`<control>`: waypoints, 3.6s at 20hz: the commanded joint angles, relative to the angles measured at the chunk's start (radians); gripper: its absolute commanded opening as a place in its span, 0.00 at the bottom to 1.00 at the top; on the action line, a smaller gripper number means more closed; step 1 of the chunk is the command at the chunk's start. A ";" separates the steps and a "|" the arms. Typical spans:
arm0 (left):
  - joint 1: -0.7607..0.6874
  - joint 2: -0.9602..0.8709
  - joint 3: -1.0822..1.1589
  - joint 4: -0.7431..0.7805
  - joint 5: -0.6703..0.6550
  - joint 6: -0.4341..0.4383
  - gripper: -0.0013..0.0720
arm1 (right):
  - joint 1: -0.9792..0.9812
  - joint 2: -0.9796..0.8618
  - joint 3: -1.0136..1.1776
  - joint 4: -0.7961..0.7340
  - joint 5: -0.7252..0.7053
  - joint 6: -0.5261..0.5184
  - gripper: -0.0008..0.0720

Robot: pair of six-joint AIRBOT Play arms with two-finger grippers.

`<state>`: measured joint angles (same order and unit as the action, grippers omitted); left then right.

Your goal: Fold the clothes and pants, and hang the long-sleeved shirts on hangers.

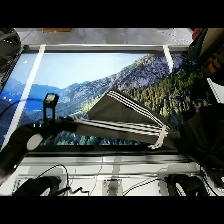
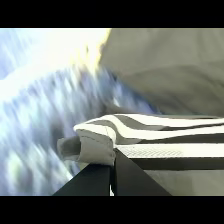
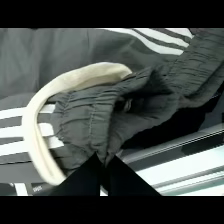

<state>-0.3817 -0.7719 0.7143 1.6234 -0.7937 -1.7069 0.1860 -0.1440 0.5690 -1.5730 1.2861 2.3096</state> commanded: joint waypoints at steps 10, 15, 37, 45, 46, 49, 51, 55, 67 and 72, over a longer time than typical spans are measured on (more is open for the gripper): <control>-0.134 -0.560 0.306 0.142 0.743 0.054 0.02 | 0.000 -0.099 -0.221 -0.318 -0.311 0.695 0.03; -0.185 -0.819 0.499 0.137 0.771 0.054 0.02 | 0.000 -0.253 -0.222 -0.451 -0.515 0.694 0.03; -0.143 -0.914 0.585 0.137 0.834 0.054 0.94 | -0.257 -0.504 -0.206 -0.419 -0.786 0.507 0.87; -0.033 -0.824 0.570 -0.030 0.044 -0.027 0.72 | -0.257 -0.504 -0.133 -0.419 -0.492 0.113 0.87; -0.013 -0.824 0.561 -0.121 0.016 0.016 0.72 | -0.257 -0.504 -0.133 -0.416 -0.493 0.113 0.87; 0.046 -0.825 0.541 -0.470 -0.054 0.166 0.72 | -0.257 -0.504 -0.133 -0.397 -0.493 0.113 0.87; 0.067 -0.832 0.539 -0.653 -0.079 0.204 0.92 | -0.257 -0.504 -0.133 -0.380 -0.493 0.112 0.87; 0.056 -0.877 0.539 -0.757 -0.074 0.204 0.99 | -0.256 -0.504 -0.133 -0.348 -0.496 0.112 0.87; -0.096 -1.041 0.541 -0.943 0.163 0.274 0.31 | -0.254 -0.504 -0.089 -0.252 -0.554 0.103 0.86; -0.061 -1.015 0.586 -0.866 0.177 0.347 0.02 | -0.254 -0.504 -0.061 -0.252 -0.546 0.094 0.79</control>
<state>-0.4599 -1.8023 1.2747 0.7040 -0.6369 -1.3964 -0.0689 -0.6487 0.4915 -1.8294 0.7376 2.4119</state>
